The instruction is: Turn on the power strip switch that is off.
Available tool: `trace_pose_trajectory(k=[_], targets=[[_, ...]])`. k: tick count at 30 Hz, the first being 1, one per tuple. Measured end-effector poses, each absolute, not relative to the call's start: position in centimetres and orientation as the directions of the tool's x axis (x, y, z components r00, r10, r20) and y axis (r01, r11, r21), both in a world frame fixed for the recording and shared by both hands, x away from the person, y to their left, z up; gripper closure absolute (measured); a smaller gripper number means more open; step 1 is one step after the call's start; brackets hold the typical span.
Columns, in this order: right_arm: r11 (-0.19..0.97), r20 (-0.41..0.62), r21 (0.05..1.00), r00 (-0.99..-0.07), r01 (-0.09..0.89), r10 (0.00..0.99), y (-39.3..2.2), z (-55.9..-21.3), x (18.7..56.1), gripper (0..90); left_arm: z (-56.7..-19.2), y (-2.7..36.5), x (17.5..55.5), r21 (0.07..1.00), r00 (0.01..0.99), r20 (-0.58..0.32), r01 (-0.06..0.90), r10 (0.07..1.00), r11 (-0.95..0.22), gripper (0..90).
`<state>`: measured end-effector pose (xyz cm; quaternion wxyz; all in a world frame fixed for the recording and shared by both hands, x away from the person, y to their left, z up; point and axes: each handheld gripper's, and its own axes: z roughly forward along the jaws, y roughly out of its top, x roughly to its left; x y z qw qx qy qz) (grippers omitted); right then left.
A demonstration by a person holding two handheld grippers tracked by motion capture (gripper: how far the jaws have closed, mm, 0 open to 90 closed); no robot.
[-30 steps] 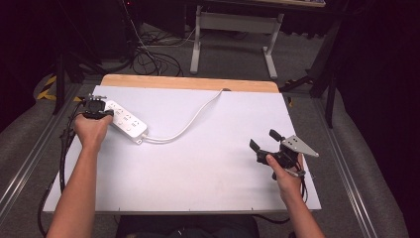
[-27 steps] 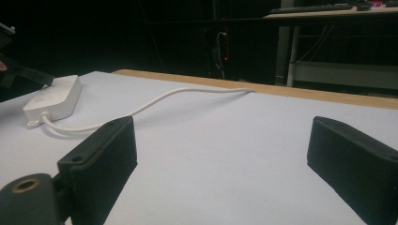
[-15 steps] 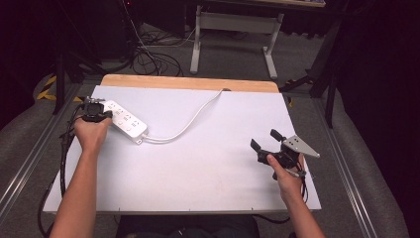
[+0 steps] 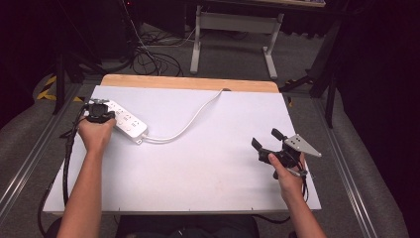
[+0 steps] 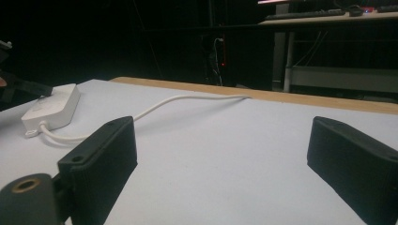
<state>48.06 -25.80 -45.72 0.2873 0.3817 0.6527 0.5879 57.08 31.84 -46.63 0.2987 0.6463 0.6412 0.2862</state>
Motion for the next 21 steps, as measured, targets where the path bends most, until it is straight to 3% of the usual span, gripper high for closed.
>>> trace_pose_trajectory(k=[21], targets=[[0.003, 0.078, 0.989, -0.530, 0.149, 0.844, -26.15, -45.29, 47.23, 9.2, -46.52, 31.66, 57.12, 0.749, 0.011, -0.002, 0.662, 1.000, -0.005, 90.0]])
